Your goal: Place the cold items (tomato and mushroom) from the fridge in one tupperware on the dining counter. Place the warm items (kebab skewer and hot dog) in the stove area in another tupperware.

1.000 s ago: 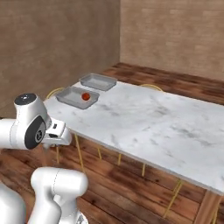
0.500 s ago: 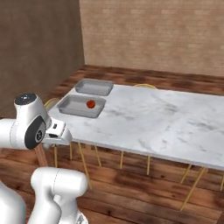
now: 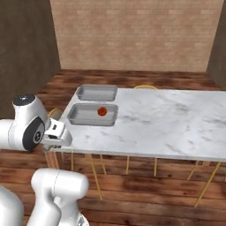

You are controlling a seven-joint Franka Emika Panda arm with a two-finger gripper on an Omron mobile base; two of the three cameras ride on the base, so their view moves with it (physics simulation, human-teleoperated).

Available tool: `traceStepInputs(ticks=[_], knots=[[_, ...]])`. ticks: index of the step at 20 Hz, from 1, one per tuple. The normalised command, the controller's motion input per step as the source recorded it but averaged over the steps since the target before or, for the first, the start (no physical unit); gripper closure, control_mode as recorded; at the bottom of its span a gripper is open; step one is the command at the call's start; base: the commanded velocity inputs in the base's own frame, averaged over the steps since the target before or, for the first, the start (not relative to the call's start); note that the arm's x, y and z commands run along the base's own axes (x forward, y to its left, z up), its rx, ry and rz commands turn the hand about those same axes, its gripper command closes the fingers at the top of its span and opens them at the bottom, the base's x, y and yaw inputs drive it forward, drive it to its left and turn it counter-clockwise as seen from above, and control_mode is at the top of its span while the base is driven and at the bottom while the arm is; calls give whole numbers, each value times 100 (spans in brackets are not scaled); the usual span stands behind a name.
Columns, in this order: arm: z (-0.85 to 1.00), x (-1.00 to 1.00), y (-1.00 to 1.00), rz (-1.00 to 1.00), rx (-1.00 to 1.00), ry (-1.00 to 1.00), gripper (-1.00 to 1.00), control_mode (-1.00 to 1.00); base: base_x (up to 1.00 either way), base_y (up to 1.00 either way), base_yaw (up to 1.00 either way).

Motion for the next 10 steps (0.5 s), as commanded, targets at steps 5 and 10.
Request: traceStepInputs(ticks=[5,10], knots=[[0,0,0,0,0,0,100,100,66,-5,-2],[0,0,0,0,0,0,100,100,37,0,0]])
